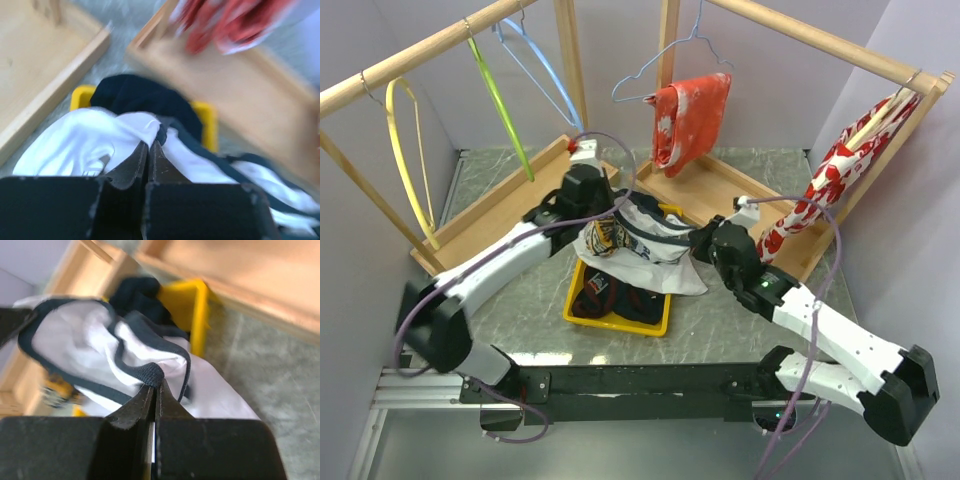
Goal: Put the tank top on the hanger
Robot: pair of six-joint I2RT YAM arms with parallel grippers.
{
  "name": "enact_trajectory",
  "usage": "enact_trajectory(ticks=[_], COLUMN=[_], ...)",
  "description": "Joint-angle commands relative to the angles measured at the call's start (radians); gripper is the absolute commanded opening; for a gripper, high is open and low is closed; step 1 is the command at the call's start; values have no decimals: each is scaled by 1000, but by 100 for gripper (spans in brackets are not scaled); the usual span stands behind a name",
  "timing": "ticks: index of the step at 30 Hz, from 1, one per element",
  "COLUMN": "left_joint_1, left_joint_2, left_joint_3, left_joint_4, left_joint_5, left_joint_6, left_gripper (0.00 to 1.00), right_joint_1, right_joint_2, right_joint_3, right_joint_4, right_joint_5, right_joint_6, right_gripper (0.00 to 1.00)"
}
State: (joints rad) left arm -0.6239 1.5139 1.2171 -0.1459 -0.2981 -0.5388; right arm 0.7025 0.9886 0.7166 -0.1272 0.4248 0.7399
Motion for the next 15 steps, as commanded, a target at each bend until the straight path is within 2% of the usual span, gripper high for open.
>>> enact_trajectory(ticks=[1,3,8,15], left_joint_1=[3,3,3,3], left_joint_2=[-231,-297,-489,-557], left_joint_3=[-51,-80,-79,83], left_joint_4=[103,138,199,273], left_joint_5=[105,170,235,244], left_joint_6=[-6,-4,2,13], left_gripper=[1,1,1,1], right_joint_1=[5,6,5,5], right_joint_2=[-57,-56,4,152], right_joint_3=[166,255,476,958], right_joint_4=[-45,-66,-92,-126], right_joint_5=[6,-1,20,17], right_joint_6=[-48,-65,-152,-289], right_gripper=[0,0,0,0])
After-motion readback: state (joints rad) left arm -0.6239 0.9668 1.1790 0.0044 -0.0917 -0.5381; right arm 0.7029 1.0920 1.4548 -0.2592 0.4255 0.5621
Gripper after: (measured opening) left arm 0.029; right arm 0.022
